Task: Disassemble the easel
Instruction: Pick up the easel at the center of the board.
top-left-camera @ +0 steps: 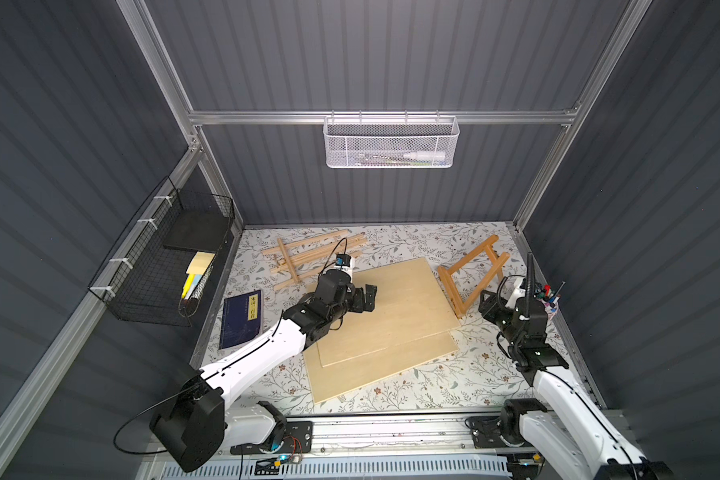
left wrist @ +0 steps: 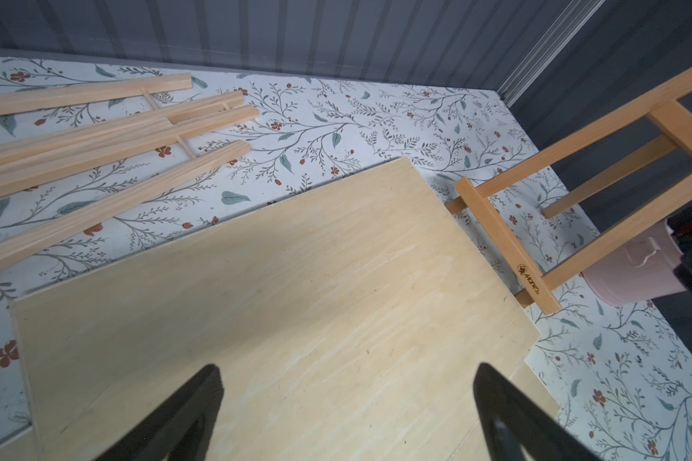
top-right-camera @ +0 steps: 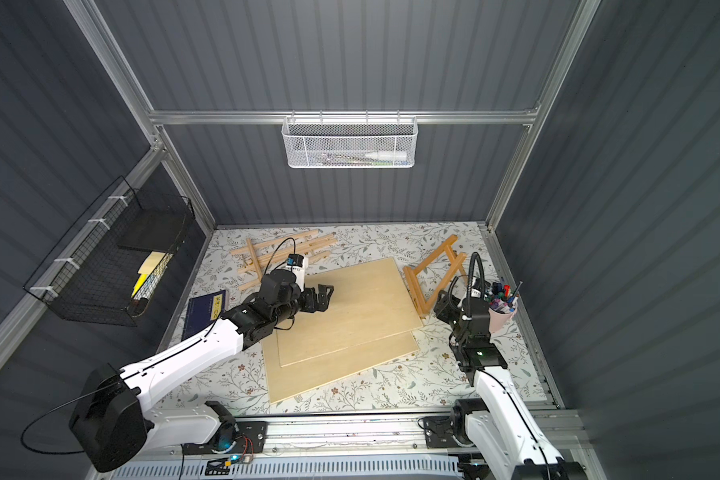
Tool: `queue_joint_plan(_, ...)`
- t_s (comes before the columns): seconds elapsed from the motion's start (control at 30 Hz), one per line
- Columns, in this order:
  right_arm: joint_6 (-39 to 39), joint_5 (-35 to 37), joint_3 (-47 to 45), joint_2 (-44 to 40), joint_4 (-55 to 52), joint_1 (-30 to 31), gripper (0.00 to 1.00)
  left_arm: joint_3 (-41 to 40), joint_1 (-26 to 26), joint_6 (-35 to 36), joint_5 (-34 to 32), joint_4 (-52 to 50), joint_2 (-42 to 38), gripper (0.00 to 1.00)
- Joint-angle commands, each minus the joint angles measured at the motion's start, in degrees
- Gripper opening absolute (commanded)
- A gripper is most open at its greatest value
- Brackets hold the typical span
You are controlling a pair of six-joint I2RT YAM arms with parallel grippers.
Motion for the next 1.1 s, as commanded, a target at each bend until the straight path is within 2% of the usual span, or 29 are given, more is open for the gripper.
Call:
queue_joint_plan(0.0,0.92,-2.28,1.76,3.93,6.00,-0.20,0.56,-0.62,-0.43,1.14,0.87,1.03,-1.91,1.00)
queue_joint_plan(0.23,-0.37,-0.14,2.45,13.82,15.16,-0.26,0.50,-0.63,-0.38,1.57,2.03,1.37,-2.77,0.99)
queue_joint_plan(0.53,-1.71,-2.26,4.28,23.93,23.90,-0.24,0.40,-0.85,-0.40,1.83,2.76,1.51,-3.36,0.99)
queue_joint_plan(0.67,-1.88,-3.71,3.90,26.00,28.05,-0.25,0.35,-0.71,-0.38,1.93,2.85,1.49,-3.29,0.99)
queue_joint_plan(0.83,-2.37,-3.94,3.41,26.66,29.09,-0.26,0.23,-0.76,-0.35,1.93,2.67,1.55,-3.34,0.99)
queue_joint_plan(1.07,-2.30,-3.45,2.74,25.13,29.23,-0.26,0.15,-0.72,-0.35,1.87,2.58,1.39,-2.66,0.99)
